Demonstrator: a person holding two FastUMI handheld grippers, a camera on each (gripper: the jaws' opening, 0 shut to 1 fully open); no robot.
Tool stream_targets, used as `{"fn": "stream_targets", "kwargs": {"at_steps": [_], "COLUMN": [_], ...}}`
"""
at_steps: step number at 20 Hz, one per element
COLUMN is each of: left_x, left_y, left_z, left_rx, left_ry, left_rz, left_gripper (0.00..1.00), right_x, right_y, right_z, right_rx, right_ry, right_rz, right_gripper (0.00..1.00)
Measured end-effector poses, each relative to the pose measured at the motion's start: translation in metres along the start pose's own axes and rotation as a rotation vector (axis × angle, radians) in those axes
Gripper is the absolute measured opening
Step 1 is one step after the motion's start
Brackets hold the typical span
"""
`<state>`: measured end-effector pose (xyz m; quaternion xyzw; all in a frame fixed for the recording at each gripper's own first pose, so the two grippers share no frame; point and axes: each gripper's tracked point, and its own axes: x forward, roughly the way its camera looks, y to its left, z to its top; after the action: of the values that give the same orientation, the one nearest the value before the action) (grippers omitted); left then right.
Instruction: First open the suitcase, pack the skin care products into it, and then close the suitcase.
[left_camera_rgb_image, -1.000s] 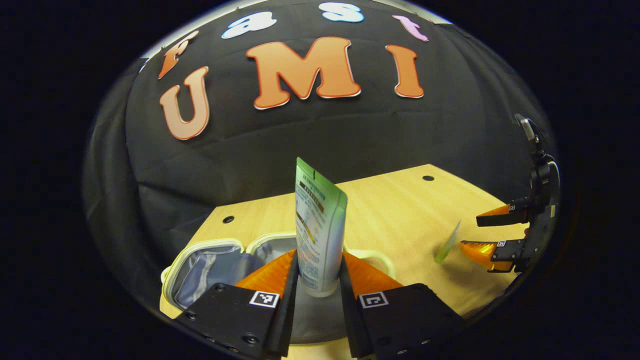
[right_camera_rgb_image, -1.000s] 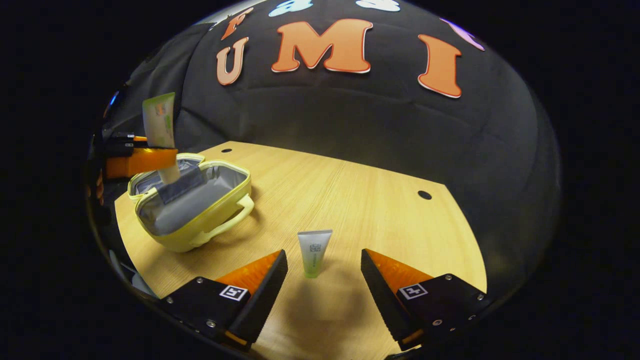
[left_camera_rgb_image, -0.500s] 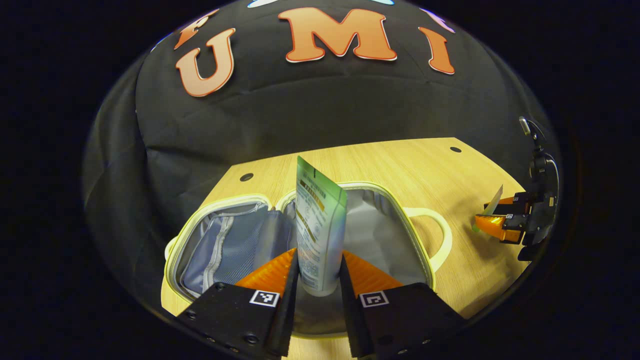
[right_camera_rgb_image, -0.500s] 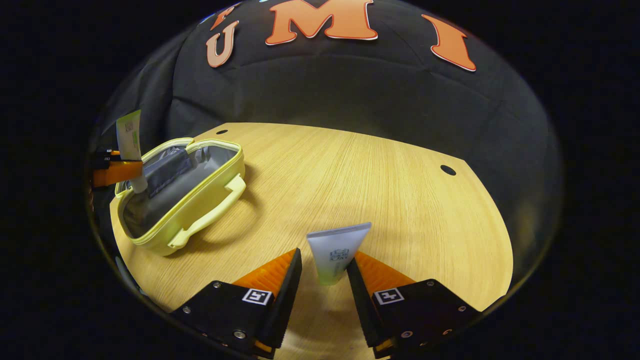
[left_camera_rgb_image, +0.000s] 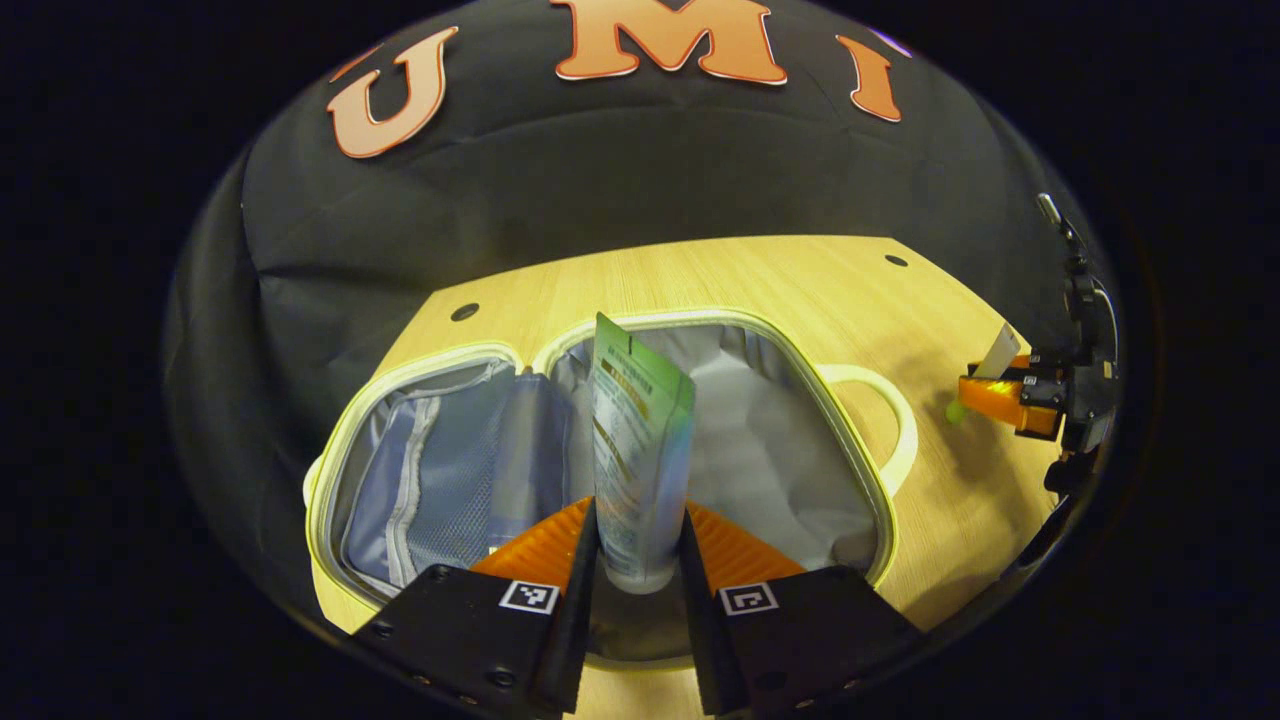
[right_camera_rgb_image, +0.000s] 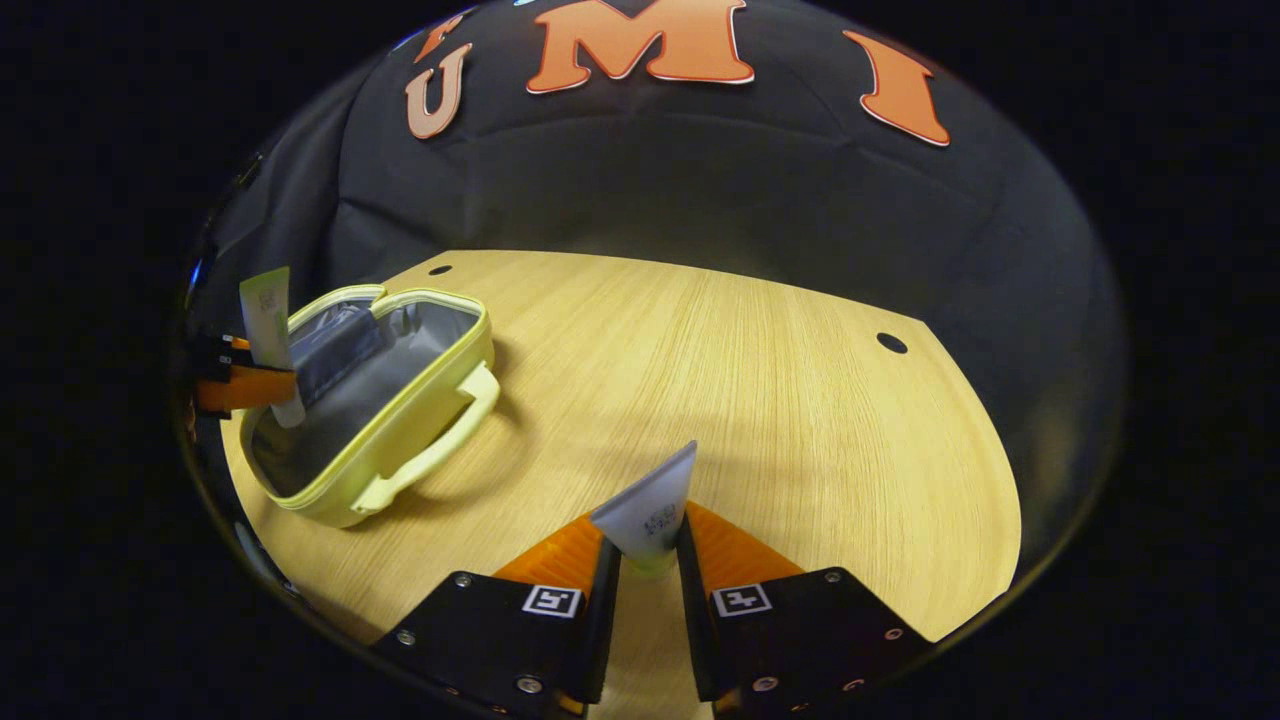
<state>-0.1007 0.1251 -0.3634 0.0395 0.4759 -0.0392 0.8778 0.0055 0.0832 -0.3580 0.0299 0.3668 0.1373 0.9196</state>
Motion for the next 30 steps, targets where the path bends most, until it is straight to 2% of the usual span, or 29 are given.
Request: {"fn": "stream_targets", "kwargs": {"at_steps": [5, 7, 8, 9, 10, 13, 14, 15, 16, 17, 21, 24, 26, 27, 28, 29, 30], "left_x": [0.01, 0.014, 0.017, 0.019, 0.022, 0.031, 0.035, 0.035, 0.038, 0.04, 0.036, 0.02, 0.005, -0.003, -0.008, -0.015, -0.022], "left_y": [0.003, 0.008, 0.01, 0.01, 0.011, 0.02, 0.021, 0.021, 0.022, 0.024, 0.019, 0.027, 0.038, 0.046, 0.055, 0.067, 0.08], "left_z": [-0.022, -0.029, -0.03, -0.03, -0.031, -0.025, -0.021, -0.019, -0.015, -0.013, -0.004, 0.019, 0.027, 0.03, 0.035, 0.038, 0.041], "left_rx": [-0.008, -0.009, -0.011, -0.013, -0.02, -0.023, -0.029, -0.036, -0.04, -0.038, -0.071, -0.112, -0.157, -0.184, -0.211, -0.235, -0.257], "left_ry": [0.129, 0.181, 0.206, 0.217, 0.24, 0.264, 0.263, 0.263, 0.251, 0.24, 0.161, 0.022, -0.033, -0.056, -0.083, -0.109, -0.137], "left_rz": [-0.066, -0.06, -0.059, -0.064, -0.06, -0.03, -0.018, -0.015, -0.013, -0.012, -0.072, -0.094, -0.099, -0.1, -0.097, -0.086, -0.071], "left_gripper": [0.44, 0.44, 0.45, 0.44, 0.43, 0.43, 0.27, 0.26, 0.26, 0.26, 0.39, 0.67, 0.79, 0.81, 0.82, 0.83, 0.87], "right_x": [-0.033, -0.042, -0.048, -0.051, -0.054, -0.062, -0.061, -0.059, -0.058, -0.055, -0.045, -0.034, -0.026, -0.023, -0.019, -0.014, -0.007], "right_y": [0.021, 0.031, 0.038, 0.046, 0.052, 0.077, 0.083, 0.091, 0.1, 0.11, 0.143, 0.167, 0.181, 0.185, 0.191, 0.195, 0.202], "right_z": [0.039, 0.053, 0.058, 0.065, 0.071, 0.09, 0.097, 0.099, 0.099, 0.1, 0.1, 0.095, 0.09, 0.088, 0.084, 0.082, 0.076], "right_rx": [-0.004, -0.011, -0.01, -0.007, -0.002, -0.006, -0.01, -0.014, -0.014, -0.016, -0.043, -0.046, -0.047, -0.05, -0.055, -0.057, -0.058], "right_ry": [-0.062, -0.081, -0.086, -0.096, -0.103, -0.12, -0.132, -0.125, -0.124, -0.114, -0.083, -0.044, -0.011, 0.006, 0.025, 0.039, 0.065], "right_rz": [0.025, 0.038, 0.045, 0.056, 0.064, 0.098, 0.105, 0.115, 0.123, 0.136, 0.183, 0.218, 0.239, 0.245, 0.248, 0.251, 0.258], "right_gripper": [0.34, 0.34, 0.29, 0.29, 0.34, 0.34, 0.34, 0.29, 0.34, 0.34, 0.34, 0.34, 0.34, 0.34, 0.29, 0.34, 0.34]}}
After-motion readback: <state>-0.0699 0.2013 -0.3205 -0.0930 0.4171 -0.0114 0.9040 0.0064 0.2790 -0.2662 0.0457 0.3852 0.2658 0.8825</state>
